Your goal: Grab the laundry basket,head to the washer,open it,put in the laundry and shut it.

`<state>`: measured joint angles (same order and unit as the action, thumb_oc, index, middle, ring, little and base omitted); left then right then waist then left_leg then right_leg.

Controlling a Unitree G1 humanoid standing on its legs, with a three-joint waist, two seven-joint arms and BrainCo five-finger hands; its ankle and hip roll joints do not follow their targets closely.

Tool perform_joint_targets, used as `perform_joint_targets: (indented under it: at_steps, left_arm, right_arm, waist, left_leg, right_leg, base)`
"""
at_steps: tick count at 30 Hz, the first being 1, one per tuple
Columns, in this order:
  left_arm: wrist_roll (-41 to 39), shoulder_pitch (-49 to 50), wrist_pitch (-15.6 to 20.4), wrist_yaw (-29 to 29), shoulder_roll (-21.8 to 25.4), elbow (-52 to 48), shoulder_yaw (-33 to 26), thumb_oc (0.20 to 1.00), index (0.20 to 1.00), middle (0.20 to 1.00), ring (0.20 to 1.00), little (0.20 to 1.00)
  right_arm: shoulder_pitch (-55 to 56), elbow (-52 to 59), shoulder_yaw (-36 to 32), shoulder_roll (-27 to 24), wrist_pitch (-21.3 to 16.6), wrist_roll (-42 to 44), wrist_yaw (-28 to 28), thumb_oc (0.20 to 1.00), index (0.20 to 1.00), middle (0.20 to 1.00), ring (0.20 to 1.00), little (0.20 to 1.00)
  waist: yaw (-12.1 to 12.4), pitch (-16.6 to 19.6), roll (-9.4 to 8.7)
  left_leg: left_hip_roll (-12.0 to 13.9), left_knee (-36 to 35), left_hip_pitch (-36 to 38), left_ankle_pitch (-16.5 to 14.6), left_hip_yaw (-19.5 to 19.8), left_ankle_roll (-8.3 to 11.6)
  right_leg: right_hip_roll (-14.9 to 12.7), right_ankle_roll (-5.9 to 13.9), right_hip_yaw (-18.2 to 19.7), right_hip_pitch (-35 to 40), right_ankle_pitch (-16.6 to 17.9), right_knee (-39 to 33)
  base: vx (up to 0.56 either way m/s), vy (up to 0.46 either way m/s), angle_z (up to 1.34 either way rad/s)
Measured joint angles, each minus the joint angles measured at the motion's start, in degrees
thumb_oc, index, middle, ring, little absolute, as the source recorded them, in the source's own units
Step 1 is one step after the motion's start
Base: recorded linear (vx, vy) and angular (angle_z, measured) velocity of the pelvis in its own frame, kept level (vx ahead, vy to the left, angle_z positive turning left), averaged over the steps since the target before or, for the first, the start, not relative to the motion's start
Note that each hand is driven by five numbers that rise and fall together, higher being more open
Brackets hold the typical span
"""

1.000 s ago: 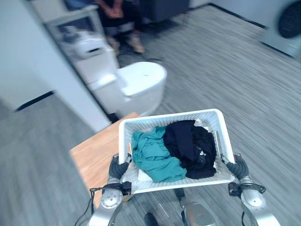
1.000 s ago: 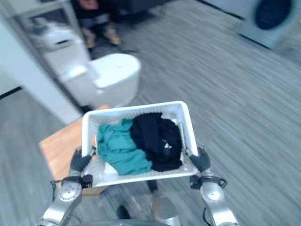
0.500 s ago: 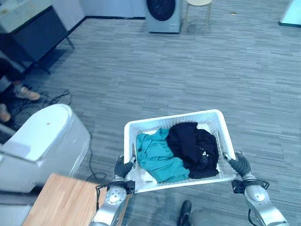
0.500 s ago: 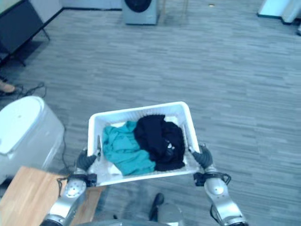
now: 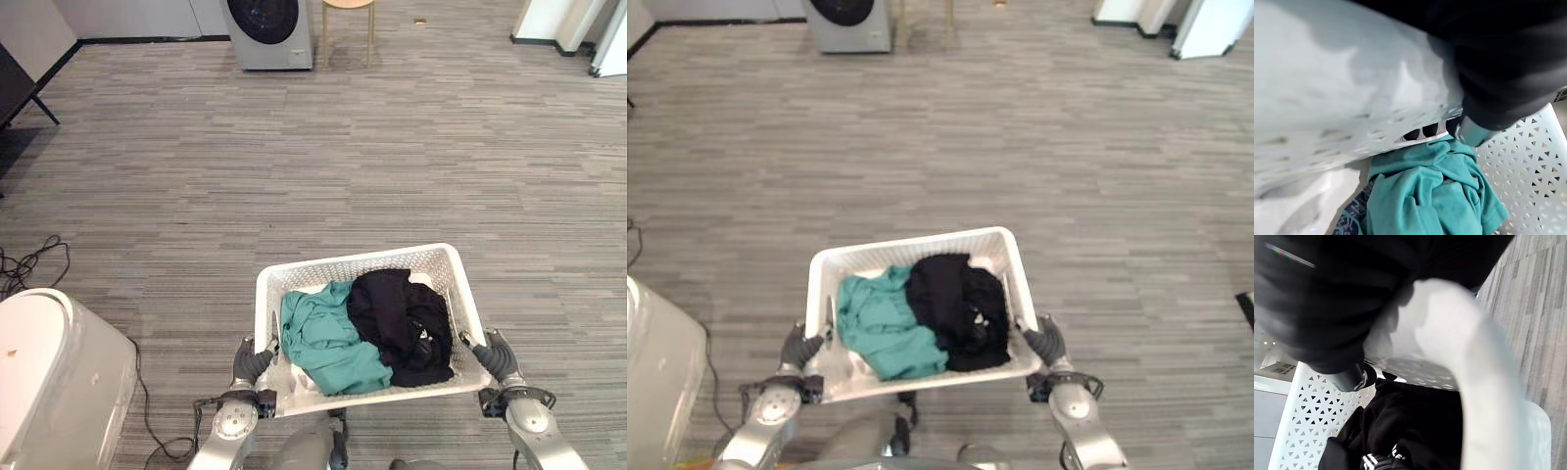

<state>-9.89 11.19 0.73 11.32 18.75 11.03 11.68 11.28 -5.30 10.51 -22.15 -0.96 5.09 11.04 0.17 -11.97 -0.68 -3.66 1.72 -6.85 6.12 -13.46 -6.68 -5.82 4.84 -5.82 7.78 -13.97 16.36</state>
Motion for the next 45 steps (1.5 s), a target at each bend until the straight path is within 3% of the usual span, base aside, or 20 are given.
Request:
perform_joint_targets:
  at_steps: [4, 7, 9, 12, 16, 18, 20, 22, 23, 25, 28, 31, 32, 34, 36, 37, 38, 40, 43, 45]
  left_arm:
    - [-0.04, -1.42, 0.2, -0.14, 3.58, -1.65, -1.08, 0.2, 0.2, 0.2, 0.2, 0.2]
    - [-0.04, -1.75, 0.27, -0.15, 3.29, -2.23, -1.39, 0.2, 0.2, 0.2, 0.2, 0.2]
    - [-0.04, -1.45, 0.27, -0.22, 2.23, -0.91, -1.48, 0.2, 0.2, 0.2, 0.2, 0.2]
    - [0.03, -0.8, 0.19, -0.51, 0.99, 0.23, -1.16, 0.2, 0.2, 0.2, 0.2, 0.2]
    - [2.01, 0.44, 0.17, -1.25, 0.51, 0.56, -0.33, 0.2, 0.2, 0.2, 0.2, 0.2]
    - [2.14, 1.31, 0.04, -1.28, -0.59, 0.59, -0.2, 0.2, 0.2, 0.2, 0.2, 0.2]
    - [2.13, 1.6, 0.01, -1.33, -1.04, 0.65, -0.19, 0.2, 0.2, 0.2, 0.2, 0.2]
    - [2.08, 1.57, 0.0, -1.39, -1.16, 0.05, -0.25, 0.2, 0.2, 0.2, 0.2, 0.2]
    - [2.06, 2.24, 0.09, -1.4, -1.03, -0.65, -0.75, 0.2, 0.2, 0.2, 0.2, 0.2]
    - [2.05, 1.79, 0.09, -1.46, -0.38, -1.56, -0.85, 0.2, 0.2, 0.2, 0.2, 0.2]
    - [2.08, -0.8, 0.1, -2.07, -0.79, -2.21, -0.7, 0.2, 0.2, 0.2, 0.2, 0.2]
    - [2.12, -0.72, 0.1, -2.13, -0.5, -2.19, -0.63, 0.2, 0.2, 0.2, 0.2, 0.2]
    - [2.12, -0.48, 0.11, -2.15, -0.48, -2.17, -0.72, 0.2, 0.2, 0.2, 0.2, 0.2]
    - [2.15, -0.39, 0.1, -2.2, -0.98, -1.98, -0.73, 0.2, 0.2, 0.2, 0.2, 0.2]
    - [2.12, 1.04, -0.23, -2.3, -1.56, -1.11, -0.78, 0.2, 0.2, 0.2, 0.2, 0.2]
    - [2.12, 2.69, -0.2, -2.38, -1.76, -1.18, -0.87, 0.2, 0.2, 0.2, 0.2, 0.2]
    - [2.1, 3.55, -0.25, -2.61, -1.69, -1.02, -1.63, 0.2, 0.2, 0.2, 0.2, 0.2]
    - [2.1, 2.86, -0.57, -2.71, -1.86, -1.06, -2.04, 0.2, 0.2, 0.2, 0.2, 0.2]
    - [2.05, 0.02, -0.65, -2.84, 1.08, -1.06, -1.41, 0.2, 0.2, 0.2, 0.2, 0.2]
    - [2.03, -1.14, -0.57, -2.79, 1.44, -1.13, -1.43, 0.2, 0.2, 0.2, 0.2, 0.2]
  right_arm:
    - [-1.65, 0.35, 1.21, 0.87, -0.05, 0.0, -0.05, 0.2, 0.2, 0.2, 0.2, 0.2]
    - [-2.52, 0.33, 0.95, 0.45, -0.04, 0.01, -0.08, 0.2, 0.2, 0.2, 0.2, 0.2]
    - [-1.03, 0.26, 0.69, 0.2, -0.04, 0.02, -0.21, 0.2, 0.2, 0.2, 0.2, 0.2]
    - [0.67, -0.32, 0.28, 0.33, 0.04, 0.02, -0.5, 0.2, 0.2, 0.2, 0.2, 0.2]
    - [4.15, -0.62, -0.71, 0.82, 0.05, 0.01, -1.48, 0.2, 0.2, 0.2, 0.2, 0.2]
    - [4.18, -2.01, -1.18, 0.81, 0.05, 0.04, -1.94, 0.2, 0.2, 0.2, 0.2, 0.2]
    - [3.74, -2.28, -1.29, 0.21, 0.02, 0.09, -2.57, 0.2, 0.2, 0.2, 0.2, 0.2]
    - [2.14, -2.5, -2.1, -0.13, -0.58, 0.08, -3.1, 0.2, 0.2, 0.2, 0.2, 0.2]
    - [1.06, -2.45, -1.71, -0.38, -0.59, 0.07, -3.39, 0.2, 0.2, 0.2, 0.2, 0.2]
    - [0.21, -1.31, -1.63, -1.06, -0.63, 0.06, -3.39, 0.2, 0.2, 0.2, 0.2, 0.2]
    - [-0.45, 0.28, -3.88, -1.54, -0.74, 0.1, -3.38, 0.2, 0.2, 0.2, 0.2, 0.2]
    - [-0.22, 0.17, -3.46, -1.55, -0.84, 0.16, -3.35, 0.2, 0.2, 0.2, 0.2, 0.2]
    - [-0.05, 0.14, -3.28, -1.56, -0.91, 0.16, -3.32, 0.2, 0.2, 0.2, 0.2, 0.2]
    - [-0.17, -0.72, -3.26, -1.5, -0.96, 0.16, -3.19, 0.2, 0.2, 0.2, 0.2, 0.2]
    - [0.36, -2.22, -2.23, -1.49, -0.9, 0.16, -3.21, 0.2, 0.2, 0.2, 0.2, 0.2]
    - [1.39, -1.82, -1.8, -1.71, -0.9, 0.15, -3.28, 0.2, 0.2, 0.2, 0.2, 0.2]
    - [2.63, -1.41, -0.92, -1.32, -0.58, 0.0, -3.31, 0.2, 0.2, 0.2, 0.2, 0.2]
    - [2.44, -1.66, -0.94, -1.11, -0.41, -0.01, -3.47, 0.2, 0.2, 0.2, 0.2, 0.2]
    - [3.0, 0.67, -1.2, -0.19, -0.4, -0.12, -3.5, 0.2, 0.2, 0.2, 0.2, 0.2]
    - [2.0, 0.74, -1.35, -0.15, -0.4, -0.12, -3.5, 0.2, 0.2, 0.2, 0.2, 0.2]
  waist:
    - [0.13, 0.0, -1.29]
    - [-0.81, -0.73, -0.29]
    - [-2.15, -1.33, 0.21]
    - [-3.66, -1.94, 0.01]
    - [-4.91, -1.91, -0.24]
    - [-6.16, -1.07, 1.67]
    - [-5.56, -0.94, 1.22]
    - [-4.17, -0.56, 1.37]
    - [-3.21, -0.59, 1.32]
    - [-3.09, -0.31, 0.62]
    - [-3.09, -1.26, -1.47]
    - [-3.0, -1.11, -1.74]
    - [-2.75, -1.04, -1.75]
    - [-1.97, -0.7, -0.57]
    - [-1.12, -0.79, -0.36]
    - [-0.94, -0.54, 0.07]
    - [-1.05, -0.21, -1.88]
    - [-1.15, 0.32, -1.49]
    - [-1.07, 0.34, -2.07]
    - [-1.17, -0.03, -1.46]
  left_leg:
    - [-0.91, -3.6, 4.15, -2.4, -0.18, 0.67]
    - [-0.89, -5.98, 5.58, -3.11, -0.5, 0.48]
    - [-0.86, -5.66, 6.87, -5.28, 0.14, 1.04]
    - [-1.63, -5.84, 9.88, -7.29, 1.77, 1.88]
    - [-1.76, -5.28, 16.15, -11.79, 6.61, 4.24]
    - [1.45, -2.08, 17.79, -14.1, 9.11, 6.72]
    - [2.69, 6.45, 16.06, -14.15, 6.57, 7.14]
    - [7.45, 30.84, 6.1, -12.85, 2.6, 7.76]
    - [9.98, 35.27, 4.4, -13.88, 1.82, 8.31]
    - [10.32, 35.24, 1.76, -14.89, 2.15, 8.86]
    - [6.63, 21.21, -2.76, -16.6, 0.21, 8.13]
    - [5.02, 10.54, -6.04, -11.91, -1.47, 6.9]
    - [4.52, 8.1, -7.06, -10.48, -1.74, 7.57]
    - [3.92, 3.26, -10.3, -7.29, -0.23, 8.21]
    - [2.61, 0.64, -11.67, -2.53, 0.14, 6.25]
    - [2.32, 0.33, -9.34, -3.0, -0.05, 5.9]
    - [0.44, 2.48, -6.79, -1.77, -1.22, 2.72]
    - [0.21, 2.09, -3.82, -2.72, -1.8, 1.29]
    - [-2.08, -2.63, 2.87, -2.39, 0.53, -0.26]
    - [-2.8, -4.58, 5.47, -2.67, 0.69, 0.12]
  right_leg:
    - [-1.31, 1.9, 1.25, -11.79, -1.95, 18.45]
    - [-1.09, 0.77, -1.24, -21.58, -2.33, 11.26]
    - [-0.08, 1.1, -1.7, -25.93, 4.95, -4.27]
    - [-0.69, 1.36, -2.2, -26.33, 14.4, -18.24]
    - [-1.31, 1.01, -2.79, -21.36, 18.66, -18.82]
    - [1.03, -1.36, -2.33, -19.49, 22.52, -15.3]
    - [1.96, -5.67, -2.75, -17.47, 23.59, -12.9]
    - [3.68, -8.35, -4.49, -14.16, 19.19, -12.46]
    - [4.86, -9.17, -3.49, -12.47, 18.75, -12.81]
    - [5.87, -10.75, -3.01, -10.03, 16.95, -13.54]
    - [5.95, -10.0, -1.24, -3.62, 15.97, -19.06]
    - [7.17, -8.64, -2.37, 0.15, 15.15, -20.63]
    - [7.44, -6.98, -2.92, 1.01, 13.56, -20.92]
    - [9.1, -7.2, -2.77, 1.72, 11.48, -20.91]
    - [10.03, -5.51, -0.9, 5.63, 9.68, -20.89]
    - [10.16, -4.23, -0.21, 8.36, 8.2, -20.9]
    - [8.05, -5.15, 0.81, 12.3, 3.93, -20.25]
    - [6.86, -4.45, 1.02, 6.46, 2.66, -4.48]
    - [2.25, 0.65, -0.68, -9.9, 0.56, 26.88]
    - [-0.73, 0.3, -3.41, -17.05, -1.05, 29.92]
  base:
    - [0.22, 0.039, -0.17]
    - [0.33, -0.068, -0.06]
    - [0.34, -0.119, 0.15]
    - [0.4, -0.176, 0.26]
    - [0.41, -0.218, 0.58]
    - [0.32, -0.274, 0.91]
    - [0.36, -0.384, 0.62]
    - [0.3, -0.244, 0.01]
    - [0.26, -0.156, -0.31]
    - [0.31, -0.098, -0.15]
    - [0.28, -0.029, -0.12]
    - [0.28, 0.004, -0.3]
    - [0.33, 0.018, -0.45]
    - [0.35, 0.049, -0.5]
    - [0.45, 0.117, -0.59]
    - [0.67, 0.23, -0.65]
    - [0.63, 0.226, -0.51]
    - [0.4, 0.167, -0.41]
    - [0.29, 0.102, -0.06]
    - [0.28, 0.021, 0.25]
